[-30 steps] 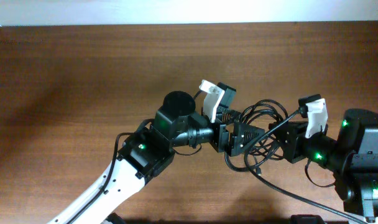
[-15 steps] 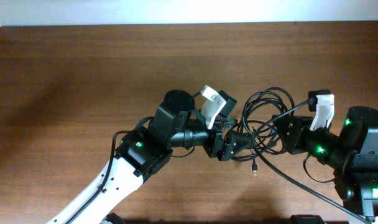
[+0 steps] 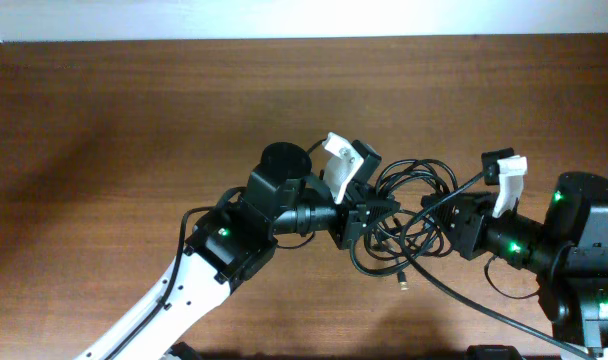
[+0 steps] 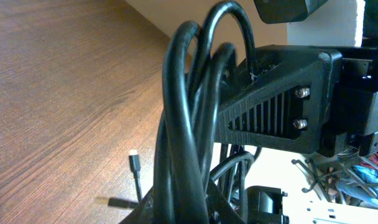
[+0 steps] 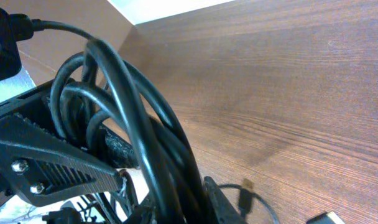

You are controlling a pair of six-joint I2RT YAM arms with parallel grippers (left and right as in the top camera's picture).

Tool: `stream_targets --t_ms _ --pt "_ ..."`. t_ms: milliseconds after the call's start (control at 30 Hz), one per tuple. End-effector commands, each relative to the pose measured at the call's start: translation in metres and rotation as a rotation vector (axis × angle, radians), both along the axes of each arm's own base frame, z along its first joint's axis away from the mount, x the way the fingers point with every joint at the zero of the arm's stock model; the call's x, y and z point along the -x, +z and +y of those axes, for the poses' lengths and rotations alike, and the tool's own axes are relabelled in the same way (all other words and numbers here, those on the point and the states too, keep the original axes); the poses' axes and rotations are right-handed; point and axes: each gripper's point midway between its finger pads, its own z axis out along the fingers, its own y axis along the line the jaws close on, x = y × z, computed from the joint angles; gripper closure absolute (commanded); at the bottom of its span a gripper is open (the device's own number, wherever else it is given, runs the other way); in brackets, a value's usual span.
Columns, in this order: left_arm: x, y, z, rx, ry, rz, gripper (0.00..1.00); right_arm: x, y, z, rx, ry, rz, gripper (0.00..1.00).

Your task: Untangle cables

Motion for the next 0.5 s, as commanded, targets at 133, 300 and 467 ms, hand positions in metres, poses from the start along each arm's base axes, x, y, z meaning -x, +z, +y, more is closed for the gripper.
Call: stream_targets --t_ms 133,300,467 --pt "0.0 0.008 0.001 0.007 0.002 -0.021 0.84 -0.005 -0.004 -0.009 0.039 -0.046 -0.008 0.51" --pt "-0.009 -0.016 0.012 -0.096 0.079 0.0 0.8 -0.018 -0.014 -0.033 0.142 -0.181 -0.005 0.19" --pt "-0.002 -0.032 0.018 -0.168 0.049 -0.001 0.4 -0.016 -0.026 -0.043 0.19 -0.234 0.041 0.16"
